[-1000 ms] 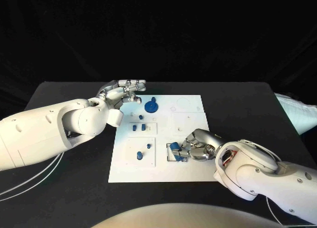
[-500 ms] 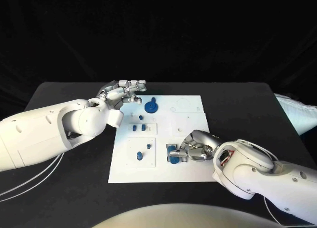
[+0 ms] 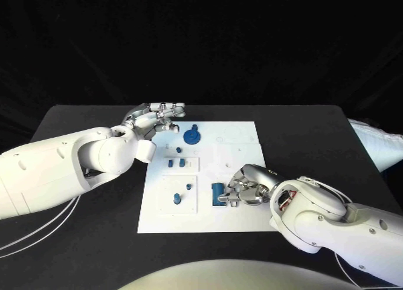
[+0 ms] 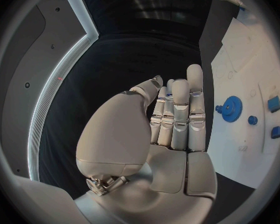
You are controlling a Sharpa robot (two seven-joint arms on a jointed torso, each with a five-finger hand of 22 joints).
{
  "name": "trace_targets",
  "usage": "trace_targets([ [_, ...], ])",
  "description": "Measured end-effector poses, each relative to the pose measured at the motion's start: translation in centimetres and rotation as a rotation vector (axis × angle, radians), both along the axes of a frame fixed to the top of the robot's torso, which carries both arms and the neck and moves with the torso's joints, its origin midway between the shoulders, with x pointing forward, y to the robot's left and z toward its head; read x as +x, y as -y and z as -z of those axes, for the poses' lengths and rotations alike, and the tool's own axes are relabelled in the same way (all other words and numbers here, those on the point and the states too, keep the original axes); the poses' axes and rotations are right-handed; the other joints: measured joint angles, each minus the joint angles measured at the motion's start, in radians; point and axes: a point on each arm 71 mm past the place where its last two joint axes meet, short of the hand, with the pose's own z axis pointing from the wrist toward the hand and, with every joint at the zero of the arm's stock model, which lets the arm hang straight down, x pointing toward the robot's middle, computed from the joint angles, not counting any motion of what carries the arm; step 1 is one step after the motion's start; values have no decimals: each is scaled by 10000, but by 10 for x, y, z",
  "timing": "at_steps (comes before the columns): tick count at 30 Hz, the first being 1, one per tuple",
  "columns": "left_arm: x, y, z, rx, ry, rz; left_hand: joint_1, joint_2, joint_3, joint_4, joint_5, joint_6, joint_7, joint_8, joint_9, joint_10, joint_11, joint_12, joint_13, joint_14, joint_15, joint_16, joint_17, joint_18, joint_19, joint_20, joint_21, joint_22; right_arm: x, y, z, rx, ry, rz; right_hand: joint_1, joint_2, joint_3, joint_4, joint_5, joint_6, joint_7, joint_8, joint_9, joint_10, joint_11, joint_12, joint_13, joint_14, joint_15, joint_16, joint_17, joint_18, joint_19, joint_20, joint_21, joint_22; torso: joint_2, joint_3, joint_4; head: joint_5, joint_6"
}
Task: Assemble the parts on the task board
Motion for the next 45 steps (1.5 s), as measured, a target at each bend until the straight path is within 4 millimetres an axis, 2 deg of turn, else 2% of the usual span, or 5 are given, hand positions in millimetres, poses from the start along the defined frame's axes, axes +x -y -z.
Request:
trace_targets([
  [6, 0, 0, 0, -1, -5, 9, 0, 0, 0, 0, 0, 0, 0, 0, 1, 0, 0, 0, -1, -1, 1, 0, 1, 0, 0, 0, 0, 0, 0, -1, 0, -200, 153, -152, 1348, 156, 369, -766, -355, 47, -46, 51, 65, 57, -56, -46, -17, 0, 0, 0, 56, 0, 0, 0, 0, 0, 2, -7, 13, -35, -5],
  [14, 0, 1, 0, 3, -12, 9, 0, 0, 0, 0, 0, -71, 3, 0, 1, 0, 0, 0, 8, -1, 1, 0, -16, 0, 0, 0, 0, 1, -1, -1, -3, -345, 426, -252, 1581, 210, 479, -943, -492, 98, -57, 91, 77, 56, -56, -46, -17, 0, 0, 0, 58, 0, 40, -40, 1, -1, 0, -7, 21, -78, 2],
  [24, 0, -2, 0, 28, -24, -36, 0, 0, 0, 0, 0, -71, 2, 0, 1, 1, 0, 0, 7, -1, 1, 0, -15, 0, 0, 0, 0, 1, -5, 42, -16, -535, 664, 575, 1038, 224, 355, -426, 531, -235, 93, -184, -79, 147, 36, 2, 110, 0, 0, 103, 206, 2, 133, -19, 96, -3, 1, 0, 2, -189, 35],
  [31, 0, -2, 0, 27, -30, -29, 0, 0, 0, 0, 0, -71, 2, 0, 2, 1, 0, 0, 6, -1, 1, 0, -15, 1, 0, 0, 0, 2, 5, 79, -23, -1107, 894, 1300, 1038, 224, 381, -399, 642, -235, 93, -202, -105, 147, 36, 38, 140, 0, 0, 155, 206, 2, 169, 17, 137, -3, 7, -12, -51, -320, 93],
  [45, -1, -1, 0, 13, -40, 8, 0, 0, 0, 1, 0, -70, 1, 0, 2, 2, -1, 0, 5, -1, 2, 0, -14, 0, 0, 0, 0, 2, 10, 91, -19, -2030, 1155, 1163, 863, 51, 351, 6, 677, 107, 4, -202, -90, 507, -3, 1020, 873, 0, 0, 388, 204, 2, 276, 14, 293, -5, 25, -5, -80, -417, 89],
])
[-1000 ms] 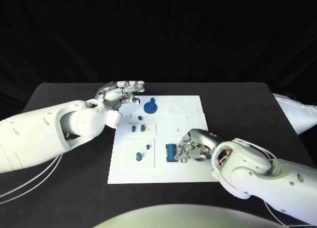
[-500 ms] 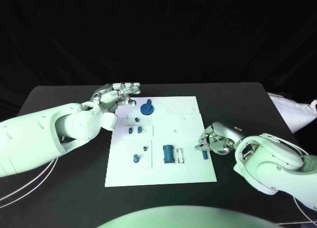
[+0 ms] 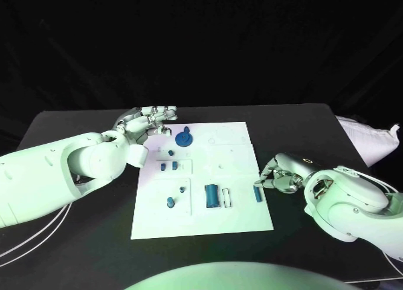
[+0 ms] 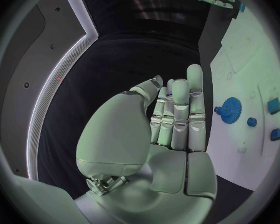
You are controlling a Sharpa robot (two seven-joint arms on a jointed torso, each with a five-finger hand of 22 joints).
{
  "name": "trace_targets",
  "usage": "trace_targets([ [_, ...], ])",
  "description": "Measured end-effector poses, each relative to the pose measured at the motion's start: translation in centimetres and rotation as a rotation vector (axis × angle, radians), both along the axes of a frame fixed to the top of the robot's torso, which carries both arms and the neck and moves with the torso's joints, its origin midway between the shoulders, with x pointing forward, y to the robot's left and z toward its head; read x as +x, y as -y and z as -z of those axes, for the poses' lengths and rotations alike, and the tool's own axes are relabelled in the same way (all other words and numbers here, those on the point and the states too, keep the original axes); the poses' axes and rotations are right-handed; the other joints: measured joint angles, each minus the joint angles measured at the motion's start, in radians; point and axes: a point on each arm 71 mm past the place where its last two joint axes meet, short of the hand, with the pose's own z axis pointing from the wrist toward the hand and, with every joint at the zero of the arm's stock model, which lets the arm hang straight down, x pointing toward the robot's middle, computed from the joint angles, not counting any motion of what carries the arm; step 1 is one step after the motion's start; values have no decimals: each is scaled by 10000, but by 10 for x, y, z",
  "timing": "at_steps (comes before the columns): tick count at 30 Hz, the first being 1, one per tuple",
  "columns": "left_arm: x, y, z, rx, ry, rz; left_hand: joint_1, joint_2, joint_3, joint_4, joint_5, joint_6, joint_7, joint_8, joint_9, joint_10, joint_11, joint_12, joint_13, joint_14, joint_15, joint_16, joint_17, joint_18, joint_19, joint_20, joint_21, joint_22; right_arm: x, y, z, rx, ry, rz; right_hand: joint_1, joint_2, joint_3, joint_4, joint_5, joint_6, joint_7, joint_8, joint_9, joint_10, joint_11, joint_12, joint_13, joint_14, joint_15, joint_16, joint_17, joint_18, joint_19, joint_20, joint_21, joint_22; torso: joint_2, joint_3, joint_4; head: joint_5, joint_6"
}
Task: Assemble the parts on the task board
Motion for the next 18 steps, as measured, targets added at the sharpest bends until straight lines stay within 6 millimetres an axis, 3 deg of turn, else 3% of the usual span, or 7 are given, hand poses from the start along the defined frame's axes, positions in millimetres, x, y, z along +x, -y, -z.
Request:
trace_targets([
  [5, 0, 0, 0, 3, -3, -4, 0, 0, 0, 0, 0, 0, 0, 0, 0, 0, 0, 0, 0, 0, 0, 0, 0, 0, 0, 0, 0, 0, -2, -3, 7, -296, -245, -239, -311, -183, -124, 412, 321, 29, -29, 0, 55, 17, -17, -40, 28, 0, 0, 0, -1, 0, -2, 2, 0, 0, -8, -10, 11, 25, -36],
  [15, 0, -1, 0, 9, -11, -11, 0, 0, 0, 0, 0, 0, 0, 0, 0, 1, -1, 0, -1, -1, 0, 0, 1, 0, 0, 0, 0, 0, -2, -6, 14, -737, -501, -525, -210, -276, -134, 423, 425, 43, -43, 0, 102, 16, -16, -40, 30, 0, 0, 0, -2, 0, 33, -33, -1, -1, -14, -19, 16, 29, -67],
  [18, 0, -1, 0, 10, -13, -12, 0, 0, 0, 0, 0, 0, 0, 0, 1, 1, -1, 0, -1, 0, 0, 0, 1, 0, 0, 0, 0, 0, -2, -7, 15, -841, -518, -601, -91, -205, -90, 378, 425, 43, -43, 0, 116, 15, -16, -40, 50, 0, 0, 0, -2, 0, 33, -33, -1, -1, -14, -19, 16, 29, -73],
])
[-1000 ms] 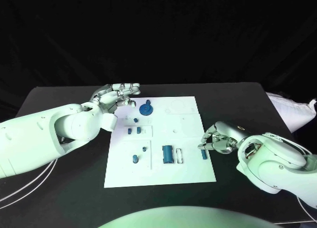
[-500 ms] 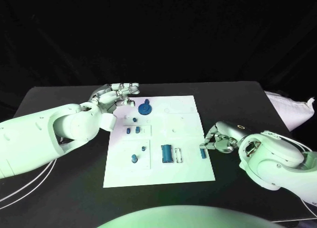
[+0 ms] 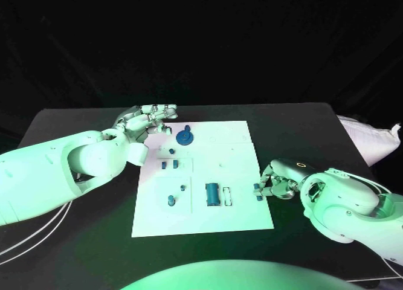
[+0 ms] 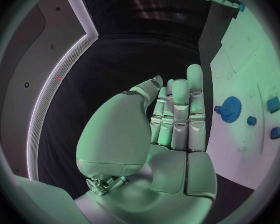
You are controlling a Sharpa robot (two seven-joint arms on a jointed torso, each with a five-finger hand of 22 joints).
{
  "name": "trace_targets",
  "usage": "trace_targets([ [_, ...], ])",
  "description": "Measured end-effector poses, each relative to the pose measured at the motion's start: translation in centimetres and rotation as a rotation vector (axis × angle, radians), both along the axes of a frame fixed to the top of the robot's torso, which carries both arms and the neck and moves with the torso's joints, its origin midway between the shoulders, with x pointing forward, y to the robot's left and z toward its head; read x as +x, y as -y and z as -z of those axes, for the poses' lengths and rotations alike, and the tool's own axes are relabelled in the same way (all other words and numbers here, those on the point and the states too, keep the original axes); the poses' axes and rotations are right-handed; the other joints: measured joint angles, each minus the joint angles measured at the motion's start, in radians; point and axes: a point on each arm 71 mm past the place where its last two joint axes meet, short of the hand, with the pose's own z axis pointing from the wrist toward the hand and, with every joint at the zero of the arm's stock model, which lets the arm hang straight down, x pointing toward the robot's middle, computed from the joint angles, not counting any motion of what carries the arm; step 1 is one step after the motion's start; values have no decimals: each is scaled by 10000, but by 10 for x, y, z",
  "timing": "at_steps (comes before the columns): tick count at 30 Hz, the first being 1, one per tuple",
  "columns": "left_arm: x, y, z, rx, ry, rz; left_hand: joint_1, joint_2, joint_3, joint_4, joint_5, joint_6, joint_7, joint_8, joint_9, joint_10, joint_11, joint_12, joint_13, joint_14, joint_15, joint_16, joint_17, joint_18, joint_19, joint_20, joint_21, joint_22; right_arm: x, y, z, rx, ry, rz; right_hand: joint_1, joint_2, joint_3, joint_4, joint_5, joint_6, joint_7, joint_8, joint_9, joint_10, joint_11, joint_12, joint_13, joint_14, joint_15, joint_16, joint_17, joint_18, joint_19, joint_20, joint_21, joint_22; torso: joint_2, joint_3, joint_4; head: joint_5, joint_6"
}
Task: Assemble the parts on the task board
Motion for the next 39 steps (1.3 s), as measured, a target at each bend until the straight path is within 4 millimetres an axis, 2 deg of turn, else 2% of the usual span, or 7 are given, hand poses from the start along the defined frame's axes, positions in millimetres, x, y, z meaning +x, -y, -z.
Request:
trace_targets([
  [6, 0, 0, 0, 1, -6, 3, 0, 0, 0, 0, 0, 0, 0, 0, 0, 0, 0, 0, 0, 0, 1, 0, 0, 0, 0, 0, 0, 0, 0, -6, 3, -140, -21, -226, 504, -2, 185, -184, -63, 69, 2, 10, 60, -36, -35, -1, 33, 0, 0, 0, -1, -1, 0, 0, 0, 0, 1, 6, 6, 14, -25],
  [9, 0, 0, 0, 2, -11, 7, 0, 0, 0, 0, 0, 0, 0, 0, 0, 0, 0, 0, -1, 0, 0, 0, 0, 0, 0, 0, 0, 0, -1, -10, 4, -227, 11, -360, 908, 39, 439, -438, -681, 110, -37, 23, 93, -39, -35, -50, 67, 0, 1, 0, -1, 1, 0, 0, 0, 0, 3, 6, 12, 22, -37],
  [12, 0, 0, 0, 4, -18, 9, 0, 0, 0, 0, 0, 0, 0, 0, 0, 0, 0, 0, -1, 0, 0, 0, 0, 0, 0, 0, 0, 1, -1, -12, 4, -356, 77, -493, 1149, 31, 679, -596, -959, 134, -26, 29, 118, -75, -69, -92, 43, 1, 3, 0, -1, 1, 0, 0, 0, -1, 2, 6, 17, 32, -57],
  [22, 0, 0, 0, 3, -40, 36, 0, 0, 0, 0, 0, 0, 0, 0, 0, 1, 0, 0, -1, 0, 1, 0, 1, 0, 0, 0, 0, 1, -1, -22, 3, -809, 416, -1008, 1922, -59, 1538, -1121, -987, 199, -20, -108, 95, -130, -54, -275, -33, -37, -6, 0, -2, 1, 36, -37, -1, 7, -4, -1, 8, 49, -78],
  [29, 0, 1, 1, -1, -52, 60, 0, 0, 0, 0, 0, -1, -1, 0, 1, -92, 18, 0, 10, -2, 2, 0, -48, 1, 0, 0, 0, -12, 0, -27, 3, -1081, 646, -1269, 2039, -177, 2289, -1192, -300, 219, 31, -262, 23, -130, -54, -466, -130, -1, -40, 0, -3, 1, 36, -37, -1, 6, -13, -6, 23, 35, -80],
  [32, 0, 1, 1, 0, -57, 62, 0, 0, 0, 0, 0, -1, -1, 0, 1, -92, 19, 0, 10, -2, 2, 0, -48, 0, 0, 0, 0, -12, 0, -28, 3, -1122, 714, -1315, 2016, -190, 2609, -901, 143, 226, 23, -366, -23, -130, -54, -521, -152, -1, -39, 0, -4, 0, 36, -37, -1, 6, -15, -8, 23, 37, -80],
  [39, 0, 2, 1, -5, -65, 84, 0, 0, 0, 0, 0, -1, -1, 0, 1, -92, 19, 0, 9, -2, 2, 0, -47, 0, 0, 0, 0, -11, 0, -30, 3, -1017, 785, -1280, 1145, -633, 3607, -398, 1147, 229, 18, -457, 43, -165, -90, -520, -110, 17, -62, 0, -4, 1, 36, -37, -1, 5, -15, -7, 16, 58, -50],
])
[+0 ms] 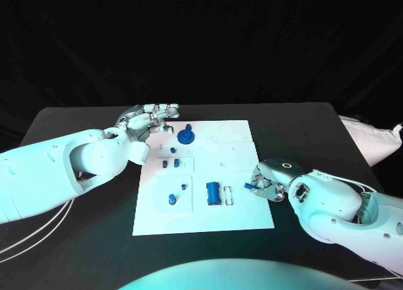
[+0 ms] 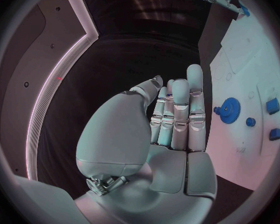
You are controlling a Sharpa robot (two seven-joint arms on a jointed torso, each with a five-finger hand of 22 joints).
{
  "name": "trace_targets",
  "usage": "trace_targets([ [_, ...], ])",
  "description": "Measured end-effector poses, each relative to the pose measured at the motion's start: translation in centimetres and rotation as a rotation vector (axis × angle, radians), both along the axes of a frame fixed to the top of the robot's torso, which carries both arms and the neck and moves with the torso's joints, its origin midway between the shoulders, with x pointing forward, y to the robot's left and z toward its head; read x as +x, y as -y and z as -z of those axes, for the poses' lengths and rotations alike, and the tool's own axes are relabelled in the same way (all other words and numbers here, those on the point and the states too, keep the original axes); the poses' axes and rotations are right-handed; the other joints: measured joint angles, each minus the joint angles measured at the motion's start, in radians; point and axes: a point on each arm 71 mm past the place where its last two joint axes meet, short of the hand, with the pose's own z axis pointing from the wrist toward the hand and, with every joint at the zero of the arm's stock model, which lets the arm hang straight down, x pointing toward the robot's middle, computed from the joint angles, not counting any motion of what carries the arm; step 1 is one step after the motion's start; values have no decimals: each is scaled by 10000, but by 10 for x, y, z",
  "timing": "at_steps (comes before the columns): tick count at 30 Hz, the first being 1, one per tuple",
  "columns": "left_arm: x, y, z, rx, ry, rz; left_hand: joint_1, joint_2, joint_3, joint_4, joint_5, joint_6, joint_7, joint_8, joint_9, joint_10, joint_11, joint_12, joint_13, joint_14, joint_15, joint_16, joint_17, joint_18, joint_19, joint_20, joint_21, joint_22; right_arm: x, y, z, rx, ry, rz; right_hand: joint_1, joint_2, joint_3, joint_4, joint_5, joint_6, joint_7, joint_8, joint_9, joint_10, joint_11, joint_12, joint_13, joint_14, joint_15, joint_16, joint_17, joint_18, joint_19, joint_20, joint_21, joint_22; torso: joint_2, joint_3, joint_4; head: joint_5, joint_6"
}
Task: Assemble the parts on the task board
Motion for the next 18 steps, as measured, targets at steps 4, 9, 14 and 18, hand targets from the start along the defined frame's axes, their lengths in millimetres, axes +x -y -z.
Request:
trace_targets([
  [4, 0, 0, 0, -1, -3, 5, 0, 0, 0, 0, 0, 0, 0, 0, 0, 0, 0, 0, 0, 0, 0, 0, 0, 0, 0, 0, 0, 0, -2, -2, 0, 260, -26, 67, -319, -161, 433, 180, 331, 28, -29, -10, 11, 60, -53, 95, 138, 2, -32, 0, 8, 0, 0, 0, 69, 0, 0, 1, 1, 8, 6],
  [9, 0, 0, 0, 0, -10, 8, 0, 0, 0, 0, 0, 0, 0, 0, 0, 0, 0, 0, -1, 0, 0, 0, 1, 0, 0, 0, 0, 1, -7, -7, 1, 902, -224, 255, -786, -310, 798, 445, 477, 115, -107, -31, 73, 186, -73, 184, 154, 18, -52, 41, 8, 0, 0, 0, 69, -1, 2, 7, 12, 48, 8],
  [14, 0, 0, 0, -2, -20, 12, 0, 0, 0, 0, 0, 0, 0, 0, 0, 1, 0, 0, -1, -1, 1, 0, 1, 0, 0, 0, 0, 1, -9, -12, -2, 1771, -443, 560, -1254, -337, 857, 620, 302, 195, -83, -31, 144, 240, -52, 184, 184, 18, -51, 41, 8, 1, 0, 0, 116, -1, 10, 6, 18, 81, -11],
  [18, 0, 0, 0, -5, -26, 21, 0, 0, 0, 0, 0, 0, 0, 0, 0, 1, 0, 0, -2, -1, 1, 0, 1, 0, 0, 0, 0, 1, -10, -14, -2, 2364, -740, 845, -1278, -361, 857, 621, 302, 205, -92, -30, 124, 241, -52, 184, 184, 18, -51, 41, 7, 0, 0, 0, 116, -2, 12, 4, 18, 109, -31],
])
